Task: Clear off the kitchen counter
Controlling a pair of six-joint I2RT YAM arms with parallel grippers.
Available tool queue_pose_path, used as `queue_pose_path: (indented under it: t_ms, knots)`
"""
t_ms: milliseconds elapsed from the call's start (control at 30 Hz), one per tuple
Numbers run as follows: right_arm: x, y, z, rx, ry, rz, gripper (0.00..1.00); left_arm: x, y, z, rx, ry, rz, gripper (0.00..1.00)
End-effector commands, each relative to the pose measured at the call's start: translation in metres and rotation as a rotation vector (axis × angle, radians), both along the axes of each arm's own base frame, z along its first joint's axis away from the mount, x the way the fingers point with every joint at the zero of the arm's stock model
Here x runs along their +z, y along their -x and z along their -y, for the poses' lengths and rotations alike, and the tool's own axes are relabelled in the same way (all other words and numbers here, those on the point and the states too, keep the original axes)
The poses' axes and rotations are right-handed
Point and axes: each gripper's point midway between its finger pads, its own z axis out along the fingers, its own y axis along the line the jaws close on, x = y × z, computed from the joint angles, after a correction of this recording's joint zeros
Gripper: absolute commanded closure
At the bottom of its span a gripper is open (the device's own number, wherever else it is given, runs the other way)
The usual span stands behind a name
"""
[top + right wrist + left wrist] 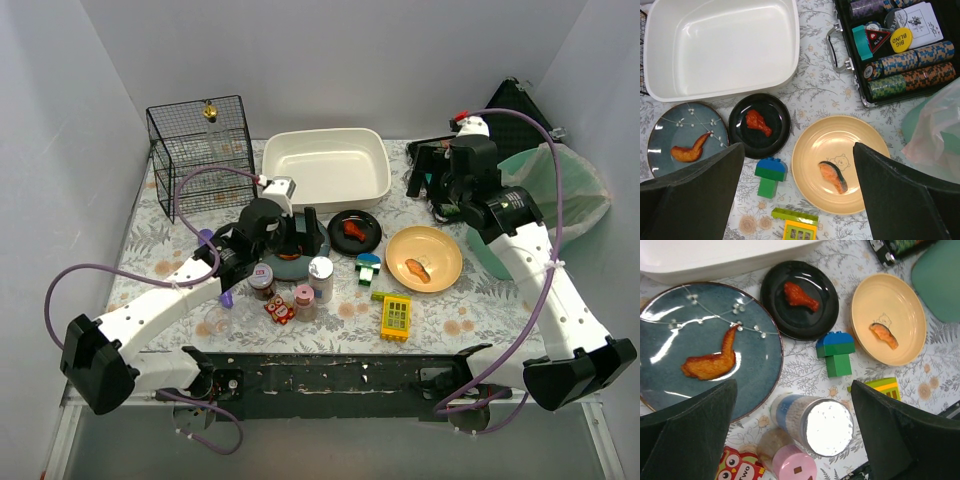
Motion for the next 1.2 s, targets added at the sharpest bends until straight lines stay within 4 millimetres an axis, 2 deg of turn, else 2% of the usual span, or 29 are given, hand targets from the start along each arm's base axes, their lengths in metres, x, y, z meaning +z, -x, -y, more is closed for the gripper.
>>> queue_pose_path:
  t_ms: [0, 267, 433, 967, 1167]
  knots:
    - [0.011, 0.007, 0.007, -0.005, 0.000, 0.008, 0.02, 0.011, 0.005, 0.013, 0.001, -0.017, 0.029, 0.02]
    - [0.003, 0.007, 0.008, 0.003, -0.015, -0.003, 0.02, -0.023, 0.023, 0.027, 0.024, -0.104, -0.044, 0.02]
    - [-0.002, 0.007, 0.007, 0.012, -0.023, -0.012, 0.02, -0.031, 0.029, 0.035, 0.010, -0.114, -0.064, 0.02]
    - [-0.012, 0.007, 0.004, 0.026, -0.047, -0.025, 0.02, -0.053, 0.047, 0.041, -0.010, -0.235, -0.091, 0.02]
    - [-0.011, 0.007, 0.004, 0.024, -0.051, -0.021, 0.02, -0.056, 0.046, 0.041, -0.013, -0.258, -0.097, 0.18]
